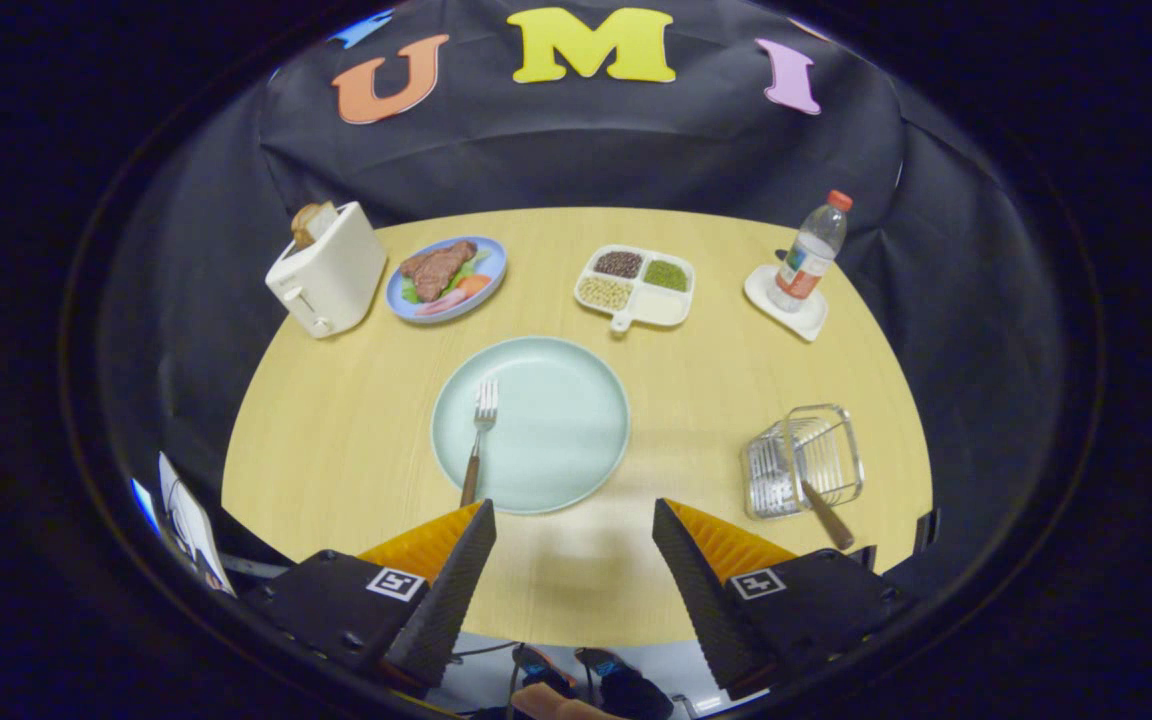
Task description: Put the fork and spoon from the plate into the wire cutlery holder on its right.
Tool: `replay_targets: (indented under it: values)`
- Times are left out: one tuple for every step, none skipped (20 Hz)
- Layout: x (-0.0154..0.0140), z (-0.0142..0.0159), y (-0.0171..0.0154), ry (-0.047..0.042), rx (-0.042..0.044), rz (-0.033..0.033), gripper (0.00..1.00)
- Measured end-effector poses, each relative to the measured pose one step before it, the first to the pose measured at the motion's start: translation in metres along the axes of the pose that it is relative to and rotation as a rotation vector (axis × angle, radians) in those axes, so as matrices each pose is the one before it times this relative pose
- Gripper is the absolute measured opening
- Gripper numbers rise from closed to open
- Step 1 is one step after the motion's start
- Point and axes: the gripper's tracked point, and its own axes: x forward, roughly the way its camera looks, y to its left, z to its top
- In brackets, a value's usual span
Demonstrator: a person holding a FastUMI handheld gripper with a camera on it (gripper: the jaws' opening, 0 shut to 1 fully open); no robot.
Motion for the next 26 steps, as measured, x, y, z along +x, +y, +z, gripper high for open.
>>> replay_targets:
  values:
    - [0.00571, -0.00675, 0.00955, 0.01464, 0.00164, 0.00371, 0.95]
    - [0.00509, -0.00708, 0.00984, 0.01579, -0.00195, 0.00529, 0.95]
    - [0.00567, -0.00716, 0.00833, 0.01406, -0.00110, 0.00037, 0.95]
    - [0.00468, -0.00544, 0.00716, 0.01155, 0.00407, -0.00301, 0.95]
    - [0.00551, -0.00556, 0.00413, 0.01203, 0.00679, -0.00206, 0.95]
    - [0.00577, -0.00302, 0.00533, 0.00575, 0.01012, -0.00341, 0.95]
    - [0.00567, -0.00375, 0.00457, 0.00909, 0.01054, -0.00477, 0.95]
    - [0.00518, -0.00332, 0.00453, 0.00726, 0.01149, -0.00063, 0.95]
    - [0.00538, -0.00298, 0.00410, 0.00898, 0.01725, -0.00230, 0.95]
    - [0.00595, -0.00284, 0.00319, 0.00951, 0.02399, -0.00440, 0.95]
    - [0.00569, -0.00280, 0.00292, 0.01553, 0.02378, -0.00534, 0.95]
    - [0.00596, -0.00249, 0.00378, 0.01518, 0.01949, -0.00408, 0.95]
    - [0.00673, -0.00203, 0.00499, 0.01194, 0.01436, -0.00490, 0.95]
    - [0.00542, -0.00055, 0.00472, 0.00898, 0.00327, -0.00557, 0.94]
    - [0.00438, 0.00030, 0.00461, 0.00345, -0.00006, -0.00385, 0.92]
    - [0.00520, 0.00160, 0.00462, 0.00001, 0.00151, -0.00318, 0.92]
    - [0.00322, 0.00045, 0.00180, 0.00745, 0.00161, -0.01029, 0.92]
    - [0.00440, -0.00005, 0.00134, 0.00863, 0.01304, -0.00928, 0.91]
    - [0.00354, -0.00040, 0.00070, 0.00720, 0.01985, -0.00689, 0.87]
    - [0.00256, -0.00072, 0.00113, 0.00754, 0.01668, -0.00437, 0.81]
    - [0.00268, -0.00084, 0.00034, 0.01136, 0.01068, -0.00608, 0.65]
    - [0.00233, -0.00143, 0.00119, 0.00957, -0.00344, 0.00101, 0.60]
    - [0.00149, 0.00049, 0.00073, 0.00372, -0.00926, -0.00109, 0.55]
    - [0.00128, 0.00101, 0.00089, 0.00167, -0.00624, -0.00328, 0.50]
    - [0.00136, 0.00103, 0.00039, 0.00299, -0.00205, -0.00522, 0.42]
    - [0.00062, 0.00022, 0.00060, 0.00702, -0.00033, -0.00191, 0.40]
